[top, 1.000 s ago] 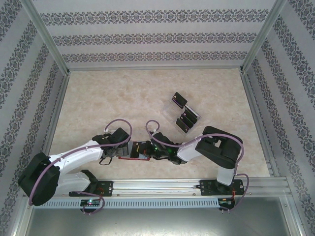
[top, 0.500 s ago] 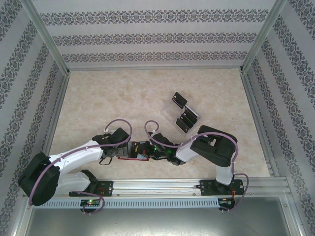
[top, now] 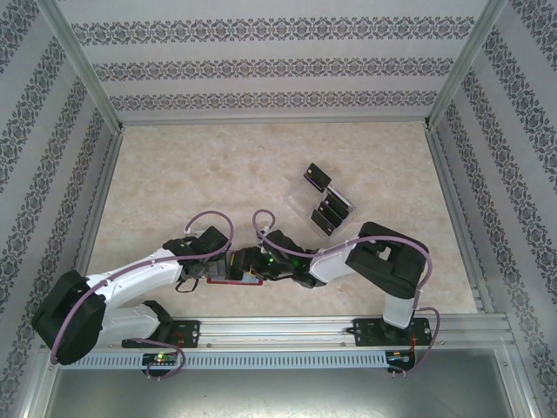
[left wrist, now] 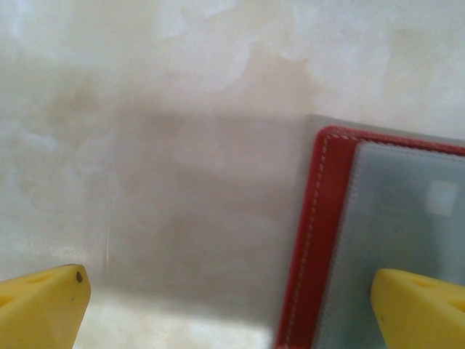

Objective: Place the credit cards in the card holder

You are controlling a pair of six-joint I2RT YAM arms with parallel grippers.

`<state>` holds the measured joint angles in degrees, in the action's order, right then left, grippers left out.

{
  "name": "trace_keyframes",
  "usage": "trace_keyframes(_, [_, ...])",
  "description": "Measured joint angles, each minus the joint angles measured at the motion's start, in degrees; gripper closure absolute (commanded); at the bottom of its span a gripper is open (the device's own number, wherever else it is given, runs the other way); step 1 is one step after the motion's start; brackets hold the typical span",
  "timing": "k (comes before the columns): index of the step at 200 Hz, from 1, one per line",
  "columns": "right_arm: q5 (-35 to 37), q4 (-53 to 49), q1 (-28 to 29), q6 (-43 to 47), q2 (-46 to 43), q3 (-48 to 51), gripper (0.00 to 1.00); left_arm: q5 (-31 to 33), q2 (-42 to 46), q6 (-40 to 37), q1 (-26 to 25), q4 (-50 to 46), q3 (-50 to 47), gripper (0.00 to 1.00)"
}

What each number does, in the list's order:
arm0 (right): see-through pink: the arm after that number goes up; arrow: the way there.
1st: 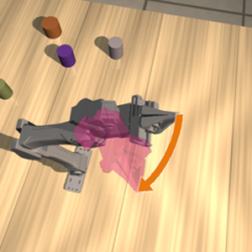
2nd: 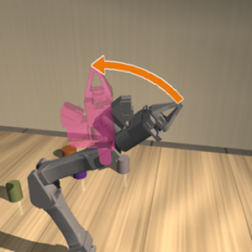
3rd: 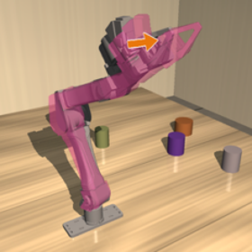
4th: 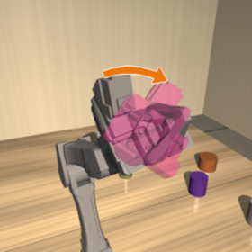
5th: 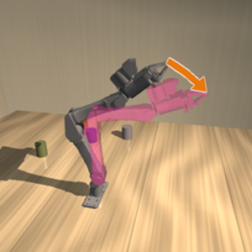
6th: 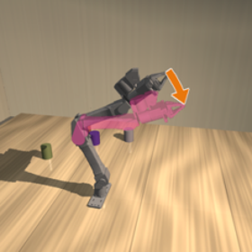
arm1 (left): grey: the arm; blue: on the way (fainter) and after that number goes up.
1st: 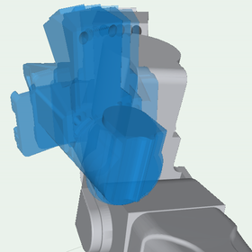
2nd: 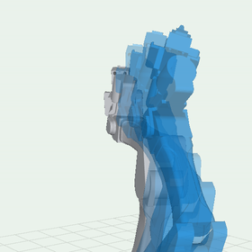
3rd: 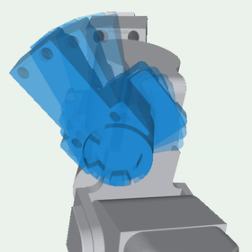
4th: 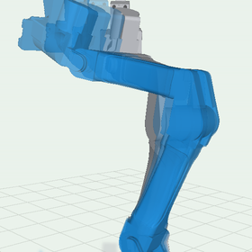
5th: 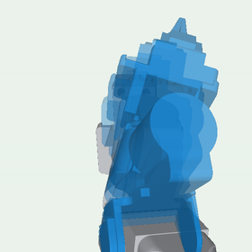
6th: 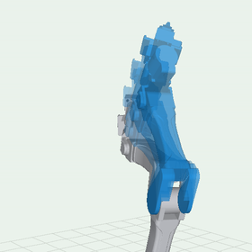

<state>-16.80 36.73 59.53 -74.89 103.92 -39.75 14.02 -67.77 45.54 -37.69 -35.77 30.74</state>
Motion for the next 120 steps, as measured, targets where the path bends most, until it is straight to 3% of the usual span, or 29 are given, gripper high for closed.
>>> trace_keyframes(27, [-0.2, -12.5, -0.4, 4.4, -3.5, -3.8, 0.31, 0.0, 0.3, 0.0, 0.0, 0.0, -0.2, 0.0])
trace_keyframes(65, [1.5, -28.5, -1.3, 10.8, -9.6, -7.8, 0.33, 0.0, 0.5, 0.2, 0.0, 0.0, -0.2, 0.0])
trace_keyframes(120, [11.5, -50.8, -2.1, 20.5, -18.7, -11.2, 0.34, 0.0, 1.6, 0.2, 0.0, 0.0, -0.2, 0.0])
